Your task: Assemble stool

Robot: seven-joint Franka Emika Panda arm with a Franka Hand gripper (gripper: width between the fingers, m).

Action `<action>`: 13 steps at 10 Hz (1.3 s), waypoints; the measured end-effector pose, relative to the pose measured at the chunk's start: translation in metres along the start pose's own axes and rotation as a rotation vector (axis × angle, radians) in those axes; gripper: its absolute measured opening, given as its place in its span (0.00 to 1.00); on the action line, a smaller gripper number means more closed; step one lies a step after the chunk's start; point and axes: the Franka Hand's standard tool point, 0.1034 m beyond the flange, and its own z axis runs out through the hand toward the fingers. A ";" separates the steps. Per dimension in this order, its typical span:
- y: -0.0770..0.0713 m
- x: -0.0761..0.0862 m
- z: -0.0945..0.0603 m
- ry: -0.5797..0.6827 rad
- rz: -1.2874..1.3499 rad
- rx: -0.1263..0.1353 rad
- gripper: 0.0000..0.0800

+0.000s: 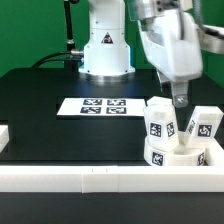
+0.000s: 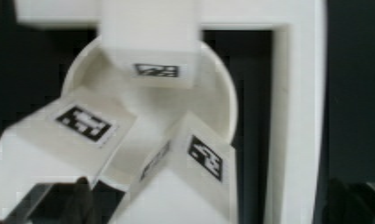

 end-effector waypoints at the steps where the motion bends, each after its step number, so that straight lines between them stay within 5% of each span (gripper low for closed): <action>1: -0.001 -0.002 0.000 0.002 -0.171 0.001 0.81; 3: -0.005 -0.002 0.000 0.010 -0.516 -0.052 0.81; 7: -0.008 0.000 0.001 0.013 -0.875 -0.060 0.81; 11: -0.005 0.012 0.005 0.022 -1.610 -0.071 0.81; 13: -0.004 0.020 0.003 0.005 -1.792 -0.096 0.81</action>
Offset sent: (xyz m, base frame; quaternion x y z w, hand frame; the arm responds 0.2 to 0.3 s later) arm 0.0116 0.0176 0.0021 -0.0366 -0.0110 -0.2457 0.9686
